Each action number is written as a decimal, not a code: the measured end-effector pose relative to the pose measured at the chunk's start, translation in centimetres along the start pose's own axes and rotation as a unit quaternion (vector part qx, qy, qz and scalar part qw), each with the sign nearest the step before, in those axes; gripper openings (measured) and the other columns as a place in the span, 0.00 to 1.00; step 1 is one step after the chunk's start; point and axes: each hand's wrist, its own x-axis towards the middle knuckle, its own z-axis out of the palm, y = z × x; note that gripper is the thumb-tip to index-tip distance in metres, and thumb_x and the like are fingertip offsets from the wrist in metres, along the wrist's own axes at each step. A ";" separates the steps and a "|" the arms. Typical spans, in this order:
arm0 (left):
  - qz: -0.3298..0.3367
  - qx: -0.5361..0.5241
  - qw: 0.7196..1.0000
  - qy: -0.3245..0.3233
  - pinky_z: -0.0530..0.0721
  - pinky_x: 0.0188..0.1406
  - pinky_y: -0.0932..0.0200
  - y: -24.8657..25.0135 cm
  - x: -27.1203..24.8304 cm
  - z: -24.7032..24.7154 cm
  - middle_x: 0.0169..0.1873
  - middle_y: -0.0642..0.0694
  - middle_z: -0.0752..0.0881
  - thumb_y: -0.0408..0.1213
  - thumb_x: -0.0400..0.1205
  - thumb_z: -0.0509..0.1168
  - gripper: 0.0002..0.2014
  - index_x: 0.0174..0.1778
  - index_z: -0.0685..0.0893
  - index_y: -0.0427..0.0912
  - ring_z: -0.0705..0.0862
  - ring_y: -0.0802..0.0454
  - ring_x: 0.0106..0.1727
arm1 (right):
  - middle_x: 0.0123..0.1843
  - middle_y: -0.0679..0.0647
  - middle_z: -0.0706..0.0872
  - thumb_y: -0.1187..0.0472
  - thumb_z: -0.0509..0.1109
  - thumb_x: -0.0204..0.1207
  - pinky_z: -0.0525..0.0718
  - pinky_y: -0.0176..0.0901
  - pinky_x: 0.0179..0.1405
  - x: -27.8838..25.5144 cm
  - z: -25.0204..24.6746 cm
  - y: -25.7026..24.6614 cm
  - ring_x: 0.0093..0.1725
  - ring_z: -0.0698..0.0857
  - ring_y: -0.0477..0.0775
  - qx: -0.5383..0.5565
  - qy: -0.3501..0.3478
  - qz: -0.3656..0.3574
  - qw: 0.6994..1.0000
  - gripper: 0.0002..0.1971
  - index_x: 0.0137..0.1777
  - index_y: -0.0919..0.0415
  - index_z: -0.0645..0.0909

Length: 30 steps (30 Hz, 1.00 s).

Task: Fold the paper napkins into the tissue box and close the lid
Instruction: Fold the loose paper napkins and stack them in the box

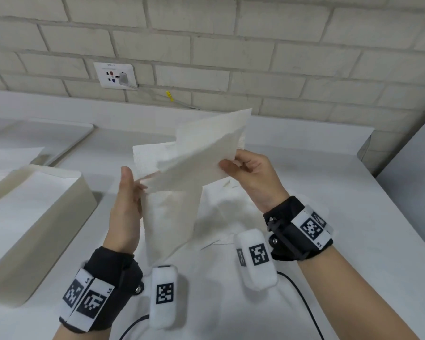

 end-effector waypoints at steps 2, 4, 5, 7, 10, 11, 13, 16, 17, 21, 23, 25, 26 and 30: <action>0.019 0.043 0.996 -0.072 0.79 0.48 0.68 0.4 -0.1 0.3 0.40 0.62 0.91 0.74 0.71 0.59 0.21 0.38 0.91 0.66 0.87 0.67 0.46 | 0.37 0.45 0.89 0.72 0.68 0.74 0.82 0.33 0.47 -0.1 0.1 0.2 0.41 0.86 0.42 0.024 0.001 0.014 1.000 0.08 0.45 0.60 0.85; 0.034 0.058 0.988 -0.136 0.80 0.48 0.72 0.7 -0.2 0.3 0.44 0.61 0.90 0.74 0.61 0.67 0.24 0.43 0.91 0.65 0.87 0.65 0.50 | 0.38 0.52 0.88 0.66 0.73 0.67 0.82 0.41 0.48 -0.1 0.2 0.5 0.43 0.85 0.51 0.037 -0.004 0.019 0.999 0.05 0.41 0.58 0.88; 0.040 0.065 0.984 -0.159 0.80 0.49 0.71 0.7 -0.2 0.2 0.46 0.59 0.90 0.72 0.61 0.69 0.24 0.44 0.91 0.62 0.87 0.63 0.51 | 0.39 0.56 0.87 0.61 0.73 0.64 0.82 0.44 0.49 -0.2 0.3 0.5 0.44 0.84 0.55 0.046 -0.007 0.021 0.999 0.06 0.40 0.57 0.88; 0.040 0.071 0.981 -0.178 0.80 0.45 0.71 1.0 -0.5 0.6 0.43 0.57 0.90 0.63 0.64 0.72 0.17 0.43 0.91 0.58 0.87 0.61 0.46 | 0.41 0.54 0.88 0.61 0.70 0.63 0.82 0.45 0.47 -0.4 0.2 0.5 0.45 0.85 0.54 0.055 -0.010 0.035 0.998 0.07 0.41 0.56 0.87; 0.037 0.100 0.982 -0.154 0.79 0.42 0.71 1.3 -0.9 1.4 0.41 0.54 0.91 0.56 0.67 0.68 0.11 0.39 0.91 0.59 0.87 0.60 0.43 | 0.38 0.46 0.89 0.57 0.69 0.61 0.83 0.41 0.44 -0.6 -0.1 0.5 0.42 0.87 0.46 0.060 -0.030 0.047 0.997 0.08 0.36 0.49 0.89; 0.031 0.110 0.983 -0.144 0.79 0.41 0.70 1.1 -0.9 1.5 0.40 0.52 0.91 0.56 0.67 0.68 0.12 0.39 0.91 0.58 0.87 0.59 0.42 | 0.36 0.45 0.89 0.54 0.70 0.58 0.84 0.39 0.42 -0.8 0.0 0.4 0.40 0.87 0.43 0.057 -0.038 0.050 0.996 0.07 0.34 0.47 0.89; 0.012 0.115 0.987 -0.112 0.78 0.35 0.66 1.0 -0.8 2.2 0.34 0.46 0.90 0.55 0.71 0.71 0.14 0.37 0.90 0.47 0.85 0.56 0.36 | 0.31 0.43 0.88 0.57 0.71 0.61 0.82 0.34 0.37 -1.0 -0.1 0.2 0.34 0.86 0.39 0.045 -0.037 0.076 0.995 0.06 0.28 0.49 0.89; -0.006 0.117 0.992 -0.041 0.75 0.27 0.66 0.6 -0.6 3.0 0.25 0.53 0.86 0.44 0.80 0.66 0.14 0.31 0.86 0.43 0.80 0.58 0.27 | 0.24 0.42 0.85 0.71 0.59 0.78 0.79 0.28 0.28 -1.2 -0.4 0.0 0.25 0.82 0.35 0.065 -0.010 0.108 0.992 0.27 0.20 0.52 0.85; -0.013 0.110 0.994 -0.021 0.76 0.26 0.67 0.5 -0.5 3.1 0.25 0.54 0.86 0.41 0.81 0.64 0.13 0.32 0.86 0.43 0.81 0.59 0.27 | 0.27 0.43 0.86 0.70 0.58 0.79 0.79 0.28 0.29 -1.2 -0.5 0.0 0.28 0.83 0.36 0.073 -0.020 0.097 0.992 0.26 0.23 0.53 0.86; -0.054 0.058 0.997 0.023 0.87 0.36 0.62 0.7 0.0 2.9 0.35 0.49 0.91 0.40 0.83 0.63 0.11 0.41 0.87 0.40 0.89 0.55 0.37 | 0.54 0.49 0.81 0.61 0.69 0.63 0.79 0.29 0.47 -1.7 -0.8 -0.1 0.51 0.83 0.40 -0.013 -0.058 0.001 0.998 0.04 0.36 0.55 0.85; -0.076 0.052 0.995 0.037 0.87 0.40 0.57 0.7 0.4 2.6 0.36 0.47 0.91 0.40 0.83 0.63 0.12 0.41 0.87 0.38 0.89 0.51 0.39 | 0.56 0.50 0.76 0.64 0.71 0.61 0.76 0.28 0.54 -1.7 -1.0 0.2 0.56 0.79 0.39 -0.052 -0.051 -0.018 0.997 0.04 0.37 0.58 0.85; -0.092 0.040 0.994 0.043 0.87 0.43 0.54 0.7 0.7 2.6 0.37 0.45 0.91 0.40 0.84 0.63 0.12 0.40 0.87 0.37 0.89 0.49 0.39 | 0.51 0.50 0.74 0.75 0.71 0.65 0.74 0.25 0.52 -1.4 -0.8 0.2 0.50 0.78 0.35 -0.072 -0.032 -0.012 0.997 0.08 0.38 0.62 0.86; -0.098 0.033 0.994 0.044 0.87 0.42 0.54 0.7 0.8 2.6 0.36 0.45 0.91 0.40 0.83 0.63 0.12 0.40 0.86 0.37 0.89 0.49 0.39 | 0.48 0.49 0.74 0.78 0.70 0.65 0.74 0.25 0.49 -1.0 -0.7 0.0 0.46 0.78 0.33 -0.067 -0.015 0.012 0.998 0.09 0.38 0.64 0.85; -0.120 0.009 0.993 -0.003 0.88 0.35 0.61 1.1 0.6 2.6 0.39 0.45 0.92 0.37 0.71 0.72 0.10 0.44 0.87 0.37 0.91 0.51 0.38 | 0.39 0.47 0.77 0.74 0.68 0.70 0.77 0.26 0.38 -0.1 -0.8 -0.7 0.32 0.79 0.31 -0.078 -0.030 0.126 0.989 0.05 0.41 0.65 0.81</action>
